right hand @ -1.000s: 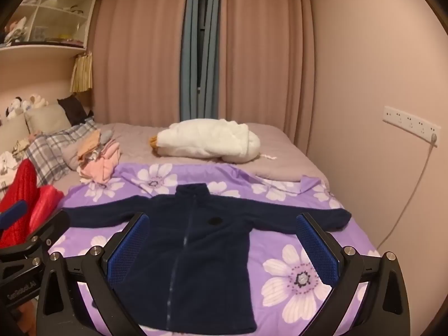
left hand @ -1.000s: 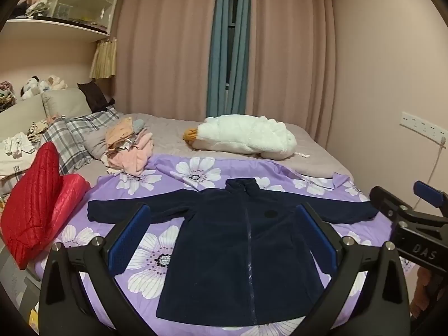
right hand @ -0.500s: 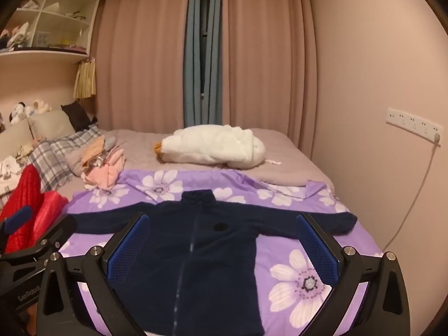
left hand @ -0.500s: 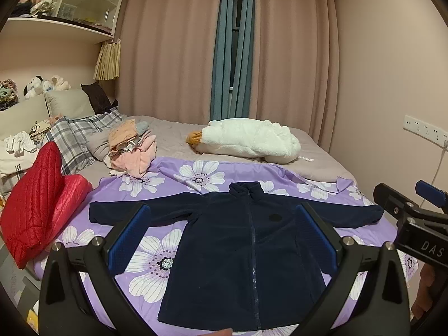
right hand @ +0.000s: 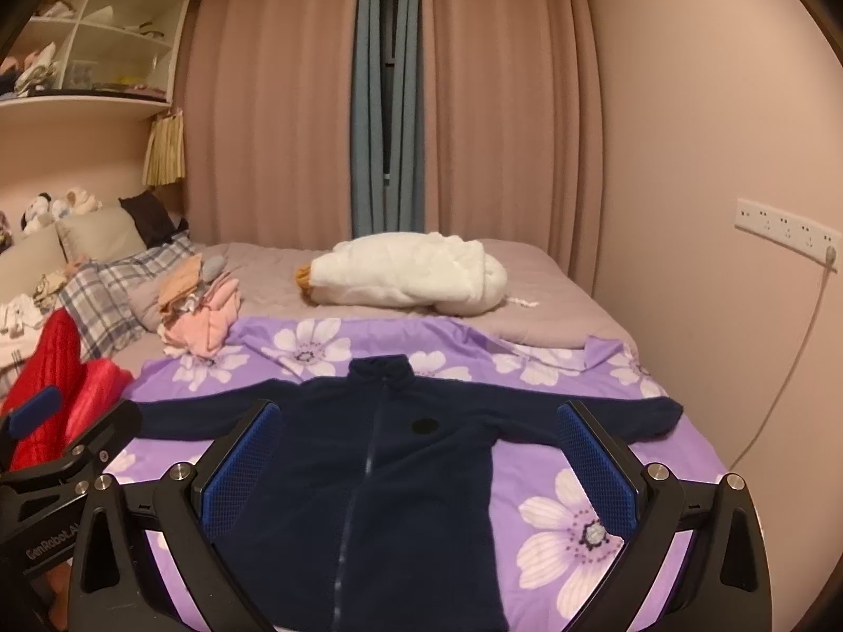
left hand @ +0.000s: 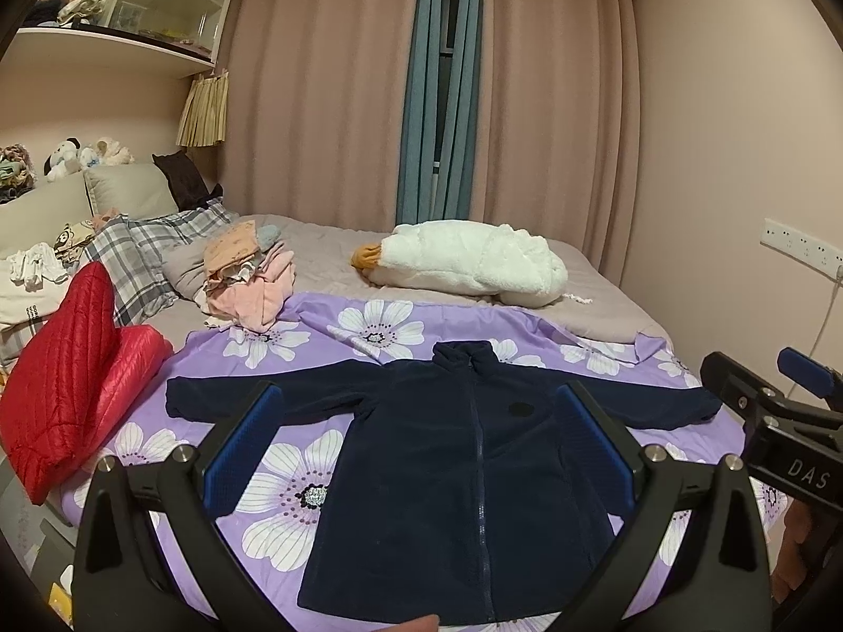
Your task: Fold large clothes
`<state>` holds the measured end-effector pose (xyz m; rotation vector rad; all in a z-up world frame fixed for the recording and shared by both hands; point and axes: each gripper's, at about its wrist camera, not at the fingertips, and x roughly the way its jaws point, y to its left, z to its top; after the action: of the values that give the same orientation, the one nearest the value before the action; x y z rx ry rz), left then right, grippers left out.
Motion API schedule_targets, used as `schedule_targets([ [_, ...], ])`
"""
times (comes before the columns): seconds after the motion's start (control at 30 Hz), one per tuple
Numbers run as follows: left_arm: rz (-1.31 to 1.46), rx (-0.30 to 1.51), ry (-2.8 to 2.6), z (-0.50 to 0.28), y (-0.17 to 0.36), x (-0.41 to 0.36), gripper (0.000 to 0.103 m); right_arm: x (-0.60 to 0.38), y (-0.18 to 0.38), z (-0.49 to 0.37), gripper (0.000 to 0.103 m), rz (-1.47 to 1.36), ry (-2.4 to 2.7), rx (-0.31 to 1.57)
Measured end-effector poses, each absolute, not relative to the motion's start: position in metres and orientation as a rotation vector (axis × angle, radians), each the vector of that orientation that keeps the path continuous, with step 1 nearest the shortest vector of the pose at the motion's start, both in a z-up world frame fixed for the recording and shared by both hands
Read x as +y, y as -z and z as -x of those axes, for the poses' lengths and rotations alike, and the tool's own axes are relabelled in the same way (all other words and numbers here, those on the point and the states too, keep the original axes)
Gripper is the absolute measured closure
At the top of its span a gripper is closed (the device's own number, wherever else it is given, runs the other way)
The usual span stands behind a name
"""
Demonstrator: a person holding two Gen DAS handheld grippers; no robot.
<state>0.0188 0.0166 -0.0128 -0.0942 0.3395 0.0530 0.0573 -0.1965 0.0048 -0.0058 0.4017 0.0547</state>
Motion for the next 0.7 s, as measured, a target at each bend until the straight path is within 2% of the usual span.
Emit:
schedule_targets([
  [0.37, 0.106, 0.347, -0.049, -0.031, 0.019, 0.020, 0.000, -0.203, 0.005, -0.064, 0.000, -0.023, -0.042, 0.391],
  [0.7, 0.155, 0.270, -0.035, -0.038, 0.029, 0.033, 0.000, -0.209, 0.027, -0.077, 0.000, -0.035, 0.003, 0.384],
])
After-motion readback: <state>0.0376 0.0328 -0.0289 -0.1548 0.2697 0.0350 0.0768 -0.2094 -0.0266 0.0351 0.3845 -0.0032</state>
